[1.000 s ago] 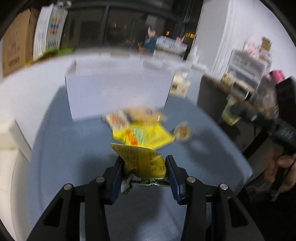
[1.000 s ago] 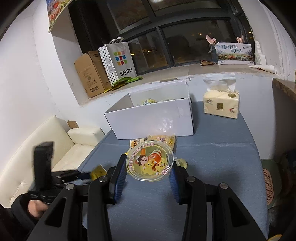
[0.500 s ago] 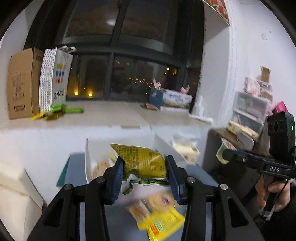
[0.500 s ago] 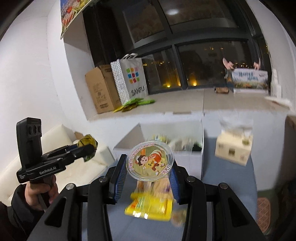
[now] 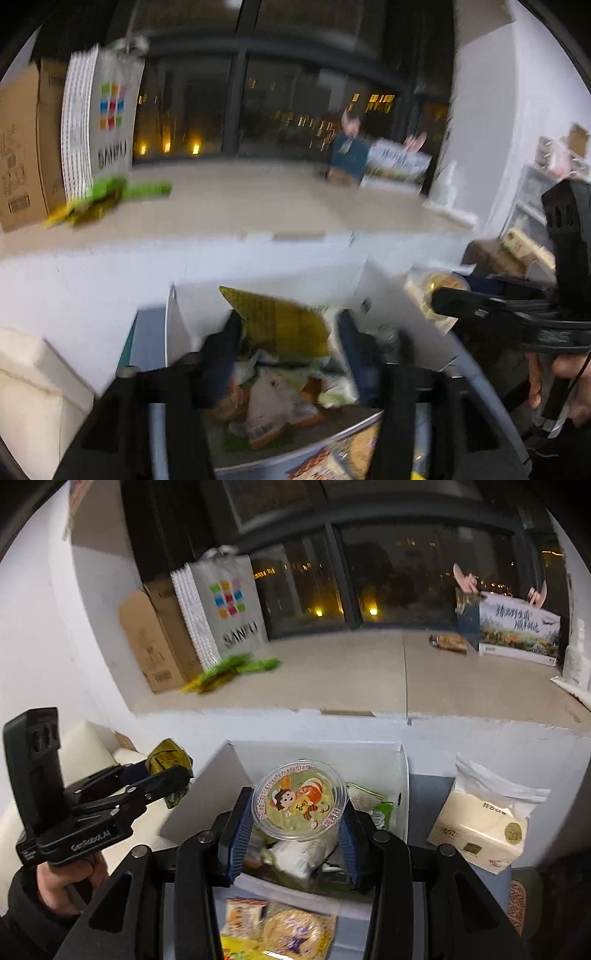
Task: Organize snacks
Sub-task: 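Carry jelly cup into box with right while left drops yellow-green packet in, then grasp the second jelly cup with the right gripper, then drop jelly cup in box with right while left drops cartoon cake packet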
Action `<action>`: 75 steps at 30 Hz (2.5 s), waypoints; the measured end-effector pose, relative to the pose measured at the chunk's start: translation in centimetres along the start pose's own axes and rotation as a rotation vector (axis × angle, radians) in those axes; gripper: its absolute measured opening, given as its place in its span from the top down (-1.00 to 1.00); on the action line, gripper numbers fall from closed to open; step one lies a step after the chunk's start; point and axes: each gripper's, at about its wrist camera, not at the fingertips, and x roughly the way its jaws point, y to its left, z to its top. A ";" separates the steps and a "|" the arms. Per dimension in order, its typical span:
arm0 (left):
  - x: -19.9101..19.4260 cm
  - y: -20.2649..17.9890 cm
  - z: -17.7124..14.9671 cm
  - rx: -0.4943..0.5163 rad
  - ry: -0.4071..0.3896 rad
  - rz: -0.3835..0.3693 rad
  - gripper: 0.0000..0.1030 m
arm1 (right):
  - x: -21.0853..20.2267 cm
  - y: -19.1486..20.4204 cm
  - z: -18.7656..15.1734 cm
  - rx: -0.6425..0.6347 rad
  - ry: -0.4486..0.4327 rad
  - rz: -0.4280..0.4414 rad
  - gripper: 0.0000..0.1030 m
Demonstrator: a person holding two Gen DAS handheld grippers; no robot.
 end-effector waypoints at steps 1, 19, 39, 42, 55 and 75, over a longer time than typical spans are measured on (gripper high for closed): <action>0.5 0.4 -0.3 -0.022 0.017 -0.002 -1.00 | 1.1 -0.4 0.2 0.006 0.028 -0.027 -0.40; -9.4 -2.3 -5.1 0.014 -0.093 0.014 -1.00 | -3.7 -0.9 -2.0 0.014 -0.037 -0.044 -1.00; -18.0 -7.5 -20.2 0.021 -0.092 -0.068 -1.00 | -13.3 0.5 -22.7 -0.014 0.017 -0.089 -1.00; -18.2 -7.2 -20.5 0.011 -0.100 -0.057 -1.00 | -11.8 0.3 -22.8 -0.008 0.060 -0.074 -1.00; -17.8 -5.7 -21.0 -0.024 -0.080 -0.055 -1.00 | -0.7 -0.3 -22.3 -0.032 0.219 -0.167 -0.96; -8.5 -10.5 -18.8 0.094 0.078 -0.104 -1.00 | -9.5 0.6 -22.1 0.028 0.011 -0.086 0.05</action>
